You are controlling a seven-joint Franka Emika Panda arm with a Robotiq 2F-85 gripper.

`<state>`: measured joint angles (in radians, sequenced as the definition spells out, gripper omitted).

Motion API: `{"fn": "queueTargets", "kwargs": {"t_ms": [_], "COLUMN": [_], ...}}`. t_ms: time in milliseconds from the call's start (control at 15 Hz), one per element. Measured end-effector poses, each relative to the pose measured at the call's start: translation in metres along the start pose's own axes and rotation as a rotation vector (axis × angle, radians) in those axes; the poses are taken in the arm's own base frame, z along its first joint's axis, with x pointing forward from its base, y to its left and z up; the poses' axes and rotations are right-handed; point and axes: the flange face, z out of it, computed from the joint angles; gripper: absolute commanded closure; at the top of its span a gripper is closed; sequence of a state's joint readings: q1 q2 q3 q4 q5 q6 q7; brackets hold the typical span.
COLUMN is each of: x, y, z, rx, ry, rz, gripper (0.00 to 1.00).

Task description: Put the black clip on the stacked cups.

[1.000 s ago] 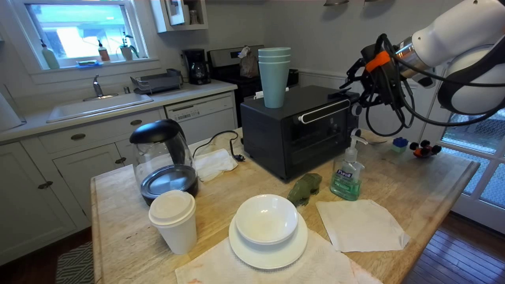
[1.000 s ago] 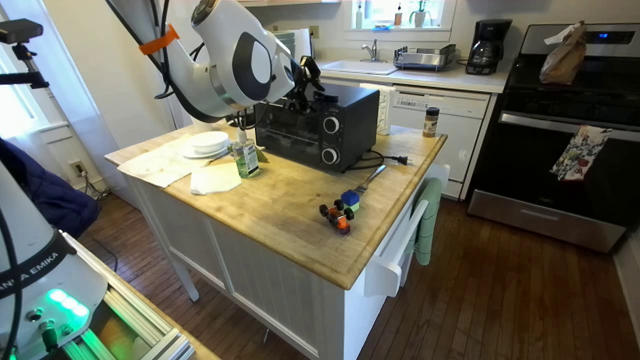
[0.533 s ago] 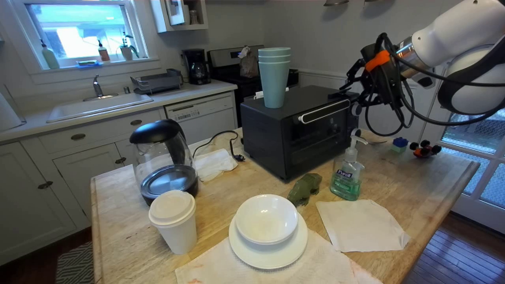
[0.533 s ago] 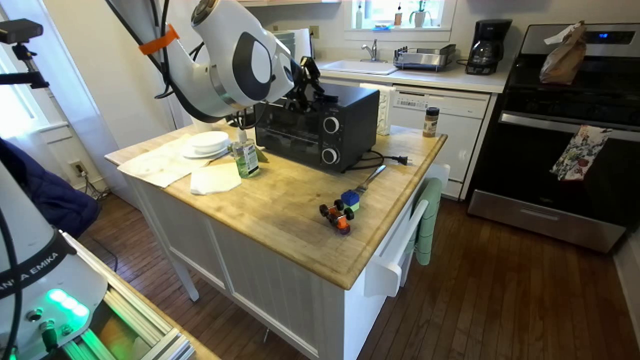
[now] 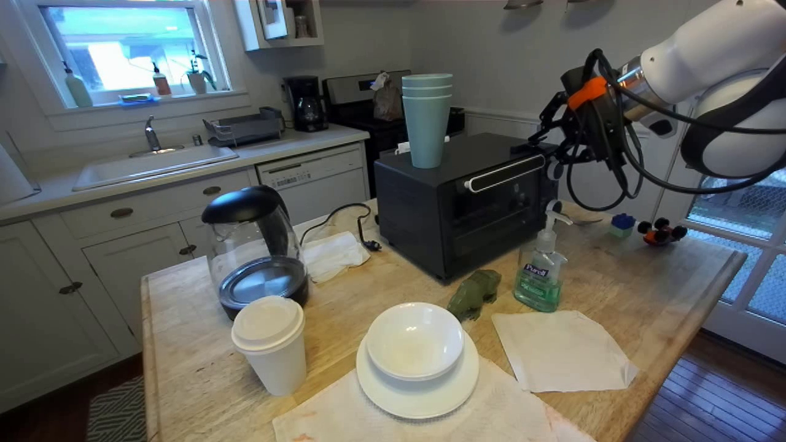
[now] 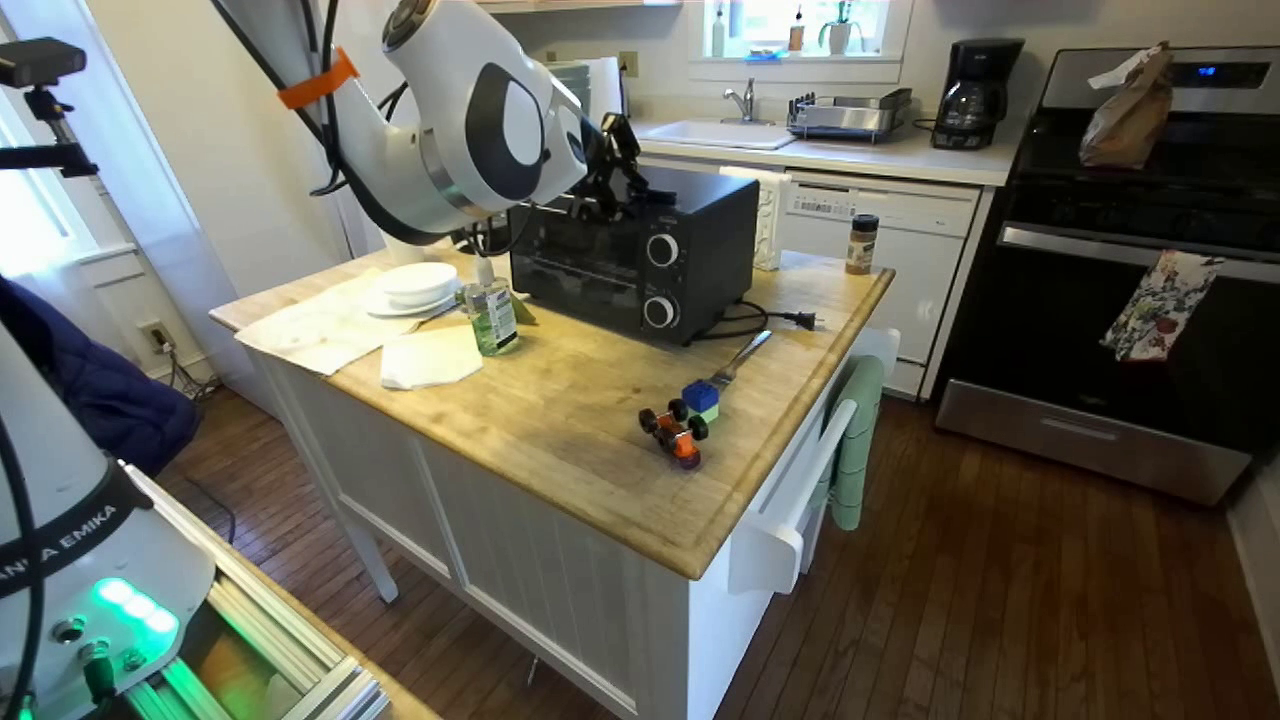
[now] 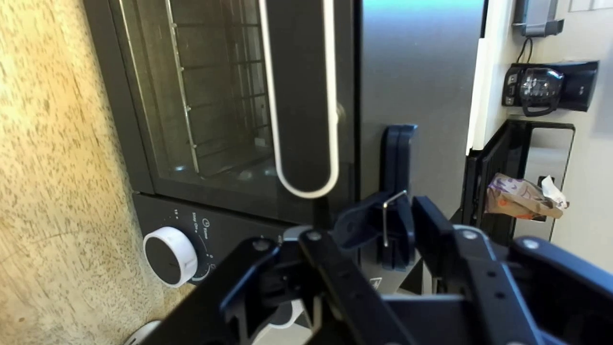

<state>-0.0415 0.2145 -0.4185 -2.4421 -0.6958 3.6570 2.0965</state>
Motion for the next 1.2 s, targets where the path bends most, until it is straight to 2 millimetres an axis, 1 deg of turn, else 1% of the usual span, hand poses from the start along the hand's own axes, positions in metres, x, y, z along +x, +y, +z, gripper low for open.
{"fn": "queueTargets", "kwargs": {"t_ms": [67,200,333,533,667,733,800,867,933,1067,1200], "x": [0.000,0.000,0.000,0.000,0.000,0.000,0.000,0.000,0.000,0.000,0.000], "y": [-0.001,-0.001,-0.004,-0.011,-0.017,-0.017,-0.018,-0.019,-0.019,-0.021,-0.023], "z": [0.000,0.000,-0.001,-0.003,-0.006,-0.007,-0.007,-0.007,-0.007,-0.007,-0.008], "rx": [0.001,0.002,0.012,0.028,0.042,0.043,0.045,0.046,0.048,0.051,0.058], "ry": [0.000,0.000,-0.002,-0.003,-0.004,-0.004,-0.005,-0.005,-0.005,-0.005,-0.006], "rz": [0.003,0.007,0.011,0.013,0.012,0.012,0.012,0.012,0.011,0.010,0.009], "gripper": [0.59,0.69,0.70,0.81,0.80,0.83,0.83,0.87,0.88,0.98,0.97]}}
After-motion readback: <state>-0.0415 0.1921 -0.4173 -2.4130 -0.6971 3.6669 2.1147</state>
